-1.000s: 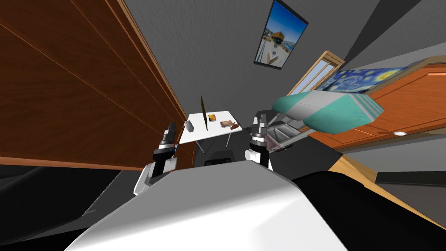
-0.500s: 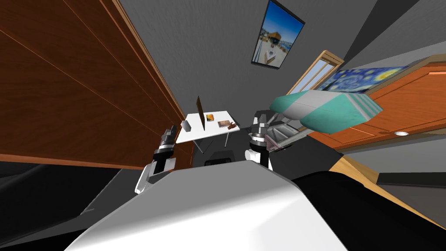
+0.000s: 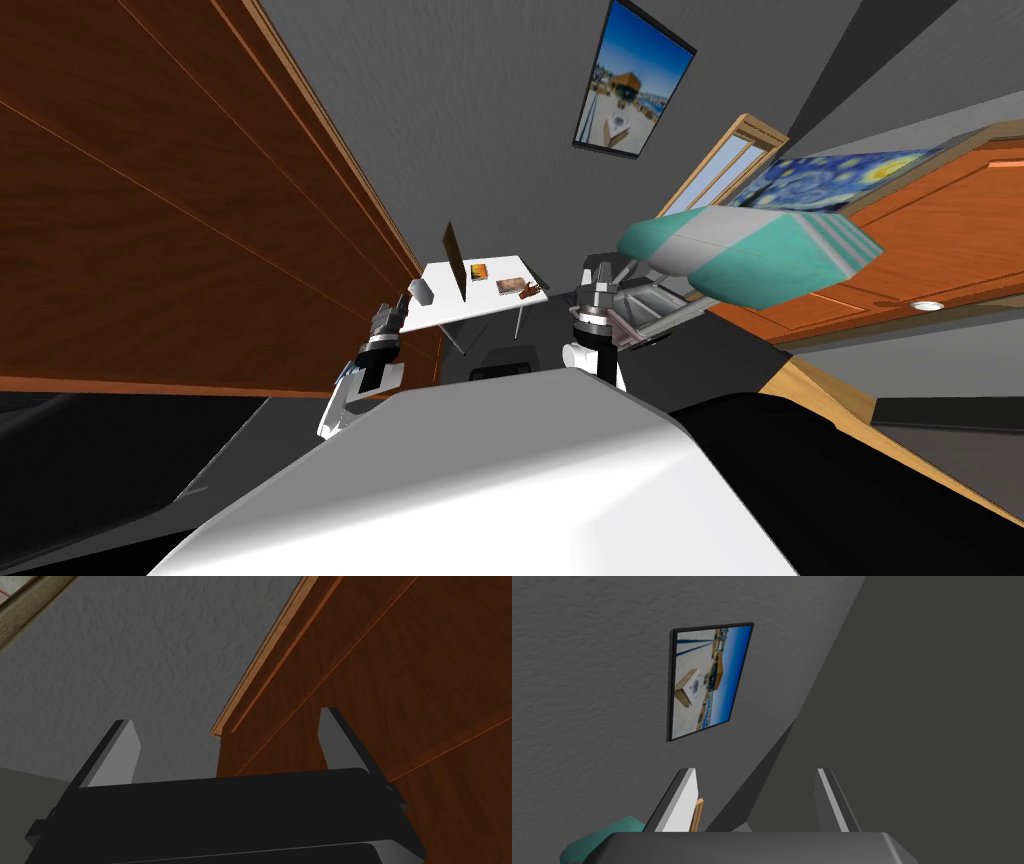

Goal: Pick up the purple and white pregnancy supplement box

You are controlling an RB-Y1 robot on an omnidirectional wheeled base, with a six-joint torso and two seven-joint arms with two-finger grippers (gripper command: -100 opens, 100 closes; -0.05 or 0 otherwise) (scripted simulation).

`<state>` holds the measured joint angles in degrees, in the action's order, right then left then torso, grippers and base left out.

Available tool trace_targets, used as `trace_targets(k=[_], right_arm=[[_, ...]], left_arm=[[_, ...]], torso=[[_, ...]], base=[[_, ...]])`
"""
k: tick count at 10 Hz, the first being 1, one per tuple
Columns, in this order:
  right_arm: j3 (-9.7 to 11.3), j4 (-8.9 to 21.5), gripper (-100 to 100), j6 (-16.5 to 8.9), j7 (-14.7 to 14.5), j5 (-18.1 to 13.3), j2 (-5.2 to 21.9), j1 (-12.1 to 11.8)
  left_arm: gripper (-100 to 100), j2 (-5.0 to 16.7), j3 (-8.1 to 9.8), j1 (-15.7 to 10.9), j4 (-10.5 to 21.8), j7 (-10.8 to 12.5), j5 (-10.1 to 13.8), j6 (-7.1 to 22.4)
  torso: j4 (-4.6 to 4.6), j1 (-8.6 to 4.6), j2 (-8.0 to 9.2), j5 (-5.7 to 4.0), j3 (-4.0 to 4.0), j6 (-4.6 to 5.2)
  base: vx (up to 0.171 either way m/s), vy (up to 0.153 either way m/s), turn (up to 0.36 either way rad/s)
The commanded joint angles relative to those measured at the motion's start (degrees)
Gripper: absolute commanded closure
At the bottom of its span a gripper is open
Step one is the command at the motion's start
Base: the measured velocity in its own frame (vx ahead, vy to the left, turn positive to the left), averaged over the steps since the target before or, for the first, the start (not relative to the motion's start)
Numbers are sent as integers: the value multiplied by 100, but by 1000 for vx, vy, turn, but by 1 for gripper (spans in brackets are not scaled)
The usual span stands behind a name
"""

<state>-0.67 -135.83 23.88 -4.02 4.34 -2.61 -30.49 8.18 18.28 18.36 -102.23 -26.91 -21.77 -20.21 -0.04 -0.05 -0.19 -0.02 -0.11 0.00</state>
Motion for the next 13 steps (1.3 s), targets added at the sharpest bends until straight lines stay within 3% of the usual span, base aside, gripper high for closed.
trace_targets(k=[1, 8, 13], right_arm=[[0, 0, 0, 0, 0, 0, 0, 0], [0, 0, 0, 0, 0, 0, 0, -1], [0, 0, 0, 0, 0, 0, 0, 0]], left_arm=[[-100, 1, 31, -78, 223, -151, -100, 30], [-100, 50, 91, -379, 1259, -588, -412, -61], [-100, 157, 109, -543, 1828, -811, -575, -119]], torso=[[0, 0, 0, 0, 0, 0], [-3, 13, -15, 3, -9, 0], [-2, 14, -6, 3, -4, -1]], base=[[52, -3, -9], [74, 9, -17], [66, 14, -13]])
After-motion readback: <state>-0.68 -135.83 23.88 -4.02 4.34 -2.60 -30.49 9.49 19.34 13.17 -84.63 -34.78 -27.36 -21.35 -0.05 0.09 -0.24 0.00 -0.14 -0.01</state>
